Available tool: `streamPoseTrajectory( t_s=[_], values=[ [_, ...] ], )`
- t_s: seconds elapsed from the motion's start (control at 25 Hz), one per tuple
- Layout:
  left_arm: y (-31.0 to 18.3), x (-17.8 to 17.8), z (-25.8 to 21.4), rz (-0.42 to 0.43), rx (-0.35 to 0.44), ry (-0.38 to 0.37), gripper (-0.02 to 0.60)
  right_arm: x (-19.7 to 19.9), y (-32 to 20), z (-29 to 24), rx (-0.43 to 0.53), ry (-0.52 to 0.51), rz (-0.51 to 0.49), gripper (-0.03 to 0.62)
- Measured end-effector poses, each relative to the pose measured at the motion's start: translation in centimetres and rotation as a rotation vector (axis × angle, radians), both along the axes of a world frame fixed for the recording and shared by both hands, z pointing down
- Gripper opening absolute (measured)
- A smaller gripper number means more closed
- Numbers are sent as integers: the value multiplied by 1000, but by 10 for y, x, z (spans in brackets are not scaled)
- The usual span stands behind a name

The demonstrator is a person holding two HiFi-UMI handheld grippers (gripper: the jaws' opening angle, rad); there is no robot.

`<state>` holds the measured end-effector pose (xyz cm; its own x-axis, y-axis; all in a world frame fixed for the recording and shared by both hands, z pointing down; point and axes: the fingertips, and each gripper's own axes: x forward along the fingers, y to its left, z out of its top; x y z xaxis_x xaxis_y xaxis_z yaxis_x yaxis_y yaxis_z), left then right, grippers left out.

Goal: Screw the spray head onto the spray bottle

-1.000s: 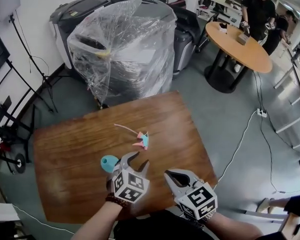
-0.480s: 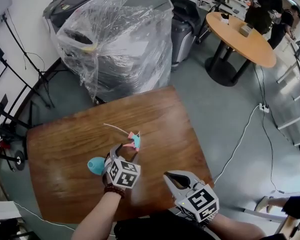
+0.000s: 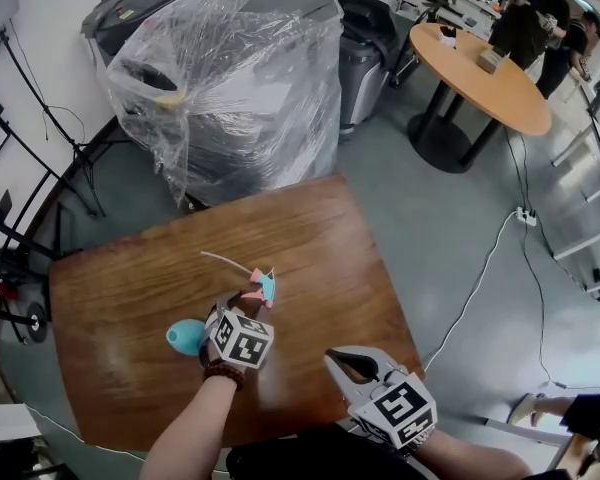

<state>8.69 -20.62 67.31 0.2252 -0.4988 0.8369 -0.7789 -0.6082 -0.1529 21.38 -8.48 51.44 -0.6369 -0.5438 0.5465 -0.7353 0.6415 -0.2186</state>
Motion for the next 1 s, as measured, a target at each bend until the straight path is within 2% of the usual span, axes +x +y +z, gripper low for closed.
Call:
streamPoseTrajectory(
  t_s=[0.16,0.24,0.4,0.72,1.0],
  values=[
    [-2,-4,5,-6,-7,-18,165,-3,1,0,-4,-15,-7,-9],
    [-3,-5,5,-8,0,-15,106,-5,1,0,-2,-21,-10,-9],
    [-3,1,0,11,13,5,56,-3,0,1,-2,-14,-6,-9],
    [3,13,-16,47,23,57,41,-9,1,-5,19,-19,-28,-9],
    [20,34,-57,118,22,166,41,0,-8,-8,57,-16,-31,-9]
  ],
)
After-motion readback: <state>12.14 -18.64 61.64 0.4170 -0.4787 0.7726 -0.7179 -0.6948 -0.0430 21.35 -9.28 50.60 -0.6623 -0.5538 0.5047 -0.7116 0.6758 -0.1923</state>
